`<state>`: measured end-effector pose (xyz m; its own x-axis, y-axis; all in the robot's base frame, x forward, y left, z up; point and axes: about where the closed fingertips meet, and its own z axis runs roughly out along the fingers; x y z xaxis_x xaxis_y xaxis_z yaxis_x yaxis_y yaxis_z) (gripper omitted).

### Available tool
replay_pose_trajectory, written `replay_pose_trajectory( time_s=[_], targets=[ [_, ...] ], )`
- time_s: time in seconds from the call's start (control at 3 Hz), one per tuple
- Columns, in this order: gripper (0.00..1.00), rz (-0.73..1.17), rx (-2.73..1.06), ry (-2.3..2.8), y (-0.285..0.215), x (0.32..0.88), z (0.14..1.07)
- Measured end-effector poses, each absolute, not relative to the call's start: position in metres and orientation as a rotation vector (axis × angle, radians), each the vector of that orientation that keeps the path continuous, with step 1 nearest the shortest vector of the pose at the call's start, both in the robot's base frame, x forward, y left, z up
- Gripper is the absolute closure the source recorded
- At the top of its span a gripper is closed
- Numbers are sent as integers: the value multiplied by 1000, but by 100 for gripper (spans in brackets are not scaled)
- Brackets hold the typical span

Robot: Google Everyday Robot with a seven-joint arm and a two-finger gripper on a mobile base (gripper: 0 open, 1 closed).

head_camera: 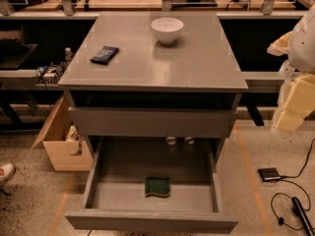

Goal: Pick sponge from middle drawer and place on counter

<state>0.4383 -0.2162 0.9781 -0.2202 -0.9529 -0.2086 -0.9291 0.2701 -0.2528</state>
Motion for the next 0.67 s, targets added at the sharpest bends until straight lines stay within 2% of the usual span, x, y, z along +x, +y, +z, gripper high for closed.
replay_pose_trajectory(
  time_s=[0.33,0.67],
  targets=[
    [0,-102,-1719,2219,-215,438,976],
    [0,-35,-1743,2230,-209,439,937]
  ],
)
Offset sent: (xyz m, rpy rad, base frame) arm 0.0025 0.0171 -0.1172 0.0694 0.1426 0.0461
